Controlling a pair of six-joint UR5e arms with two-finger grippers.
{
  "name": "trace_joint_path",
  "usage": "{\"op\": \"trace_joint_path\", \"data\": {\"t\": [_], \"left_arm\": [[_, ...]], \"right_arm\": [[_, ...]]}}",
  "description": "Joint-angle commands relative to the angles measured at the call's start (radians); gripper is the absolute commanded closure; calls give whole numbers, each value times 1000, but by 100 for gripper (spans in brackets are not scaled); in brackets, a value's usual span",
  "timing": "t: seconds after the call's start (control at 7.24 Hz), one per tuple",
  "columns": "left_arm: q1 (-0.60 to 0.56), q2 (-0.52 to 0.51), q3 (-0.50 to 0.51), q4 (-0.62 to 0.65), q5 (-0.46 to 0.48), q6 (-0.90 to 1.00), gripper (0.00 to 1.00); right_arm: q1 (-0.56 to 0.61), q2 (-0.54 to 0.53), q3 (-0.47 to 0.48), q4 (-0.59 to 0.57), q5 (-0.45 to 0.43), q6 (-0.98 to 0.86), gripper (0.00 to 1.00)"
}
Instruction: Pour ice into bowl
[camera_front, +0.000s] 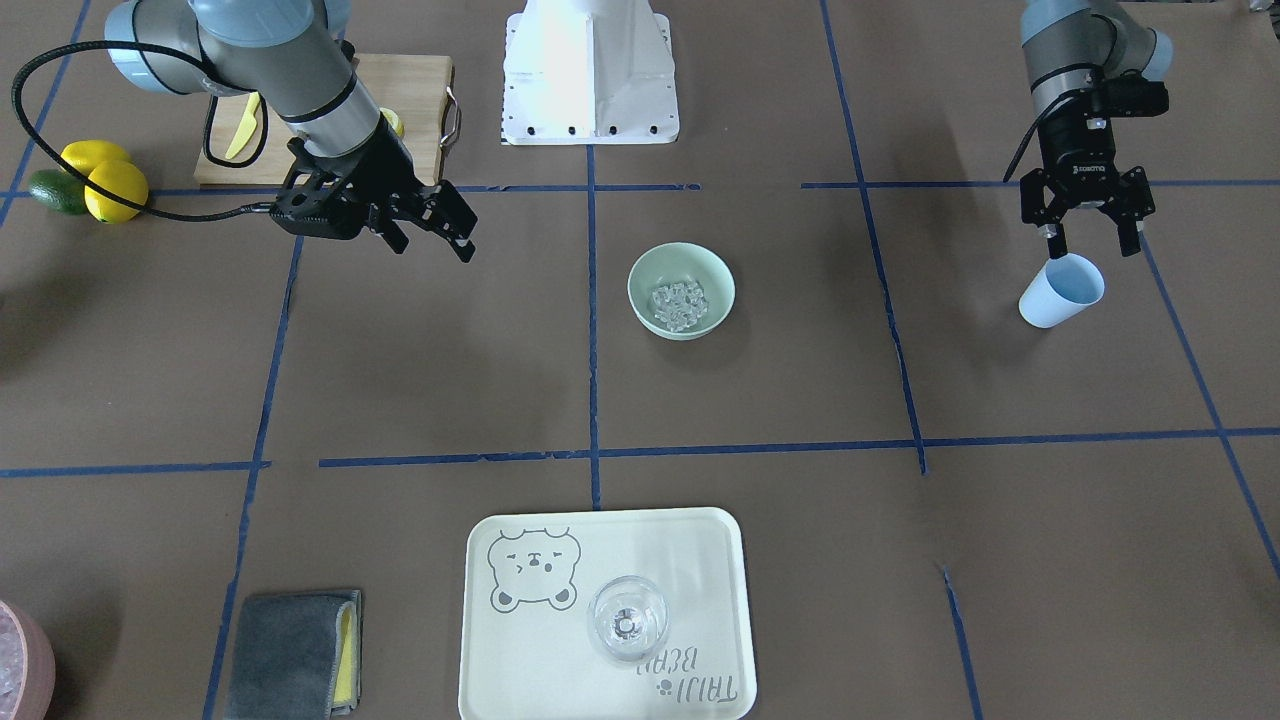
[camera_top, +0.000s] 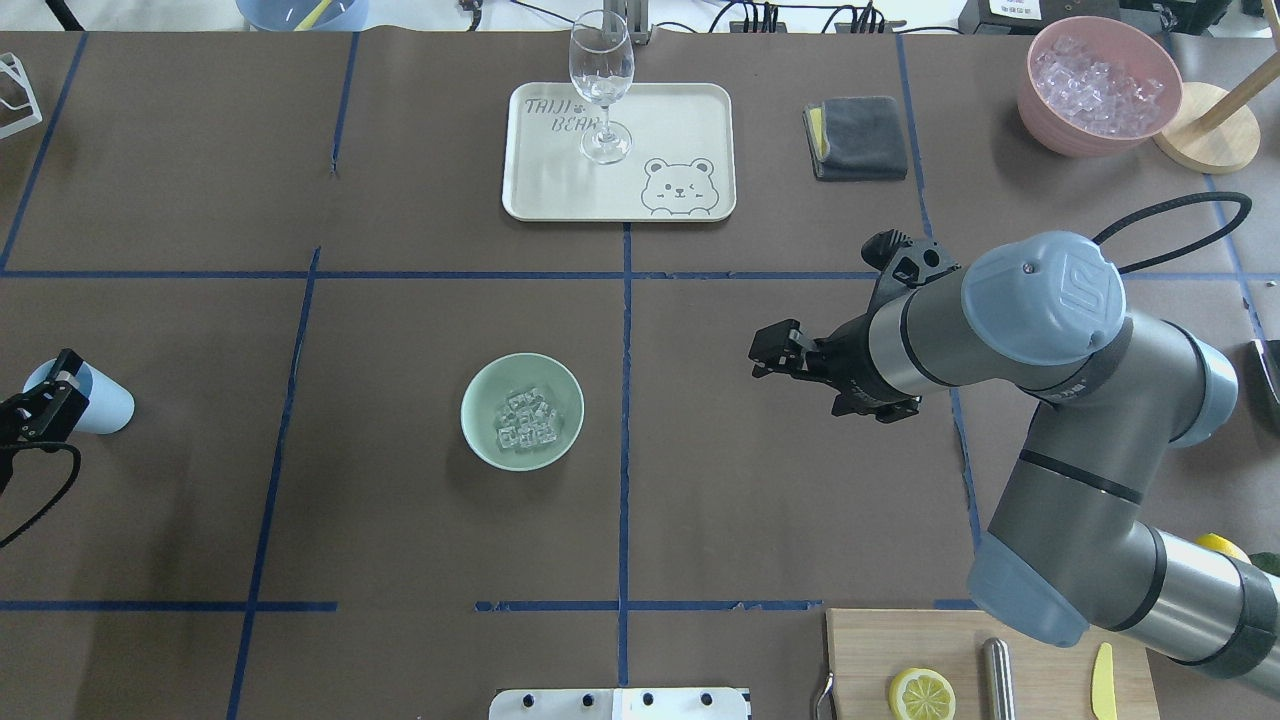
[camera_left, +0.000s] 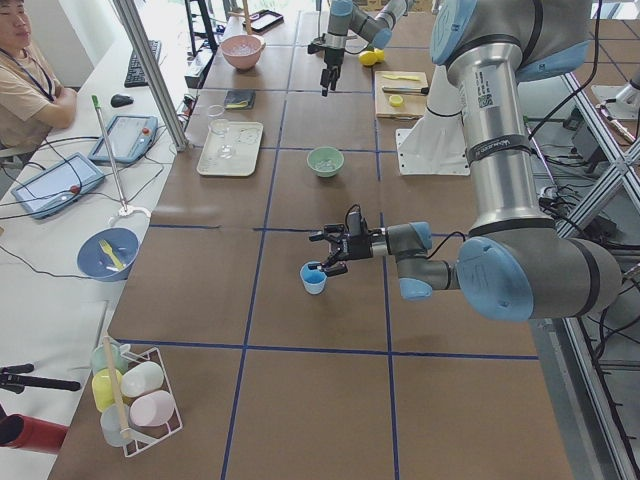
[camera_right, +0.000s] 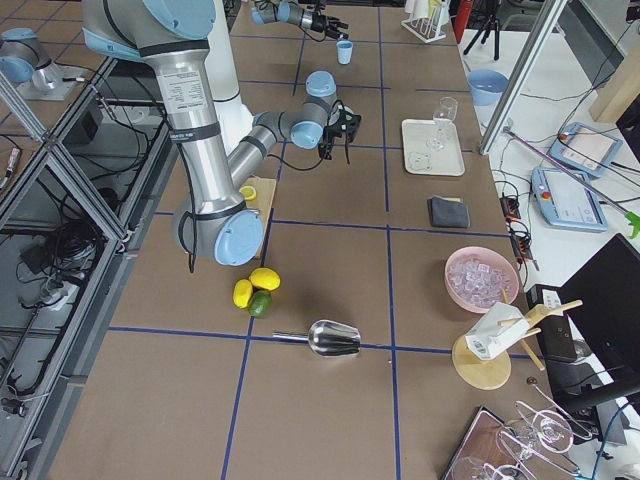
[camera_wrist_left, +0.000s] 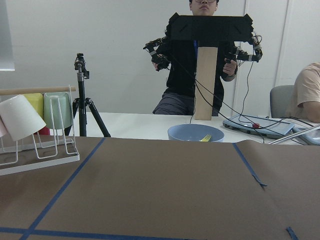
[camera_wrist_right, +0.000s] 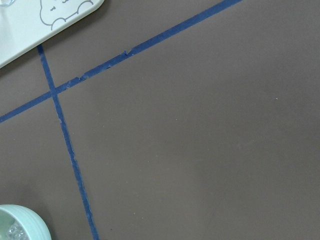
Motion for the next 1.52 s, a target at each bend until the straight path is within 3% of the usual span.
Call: {"op": "trace_joint_path", "data": {"t": [0.0, 0.28, 0.69, 0.97, 1.38], "left_arm": [[-99, 32, -2, -173, -173, 243, 0], [-311, 21, -4, -209, -421, 455, 0], [-736, -57, 15, -165, -936, 780, 0], [-1002, -142, 13, 64, -1252, 958, 0], [-1161, -250, 10, 520, -1488, 1129, 0]], "right_arm": [[-18, 7, 1, 0, 1, 0, 0], [-51, 34, 0, -3, -3, 0, 0], [-100, 50, -2, -3, -54, 2, 0], [-115, 91, -22, -12, -72, 6, 0], [-149, 155, -78, -17, -115, 19, 0]]}}
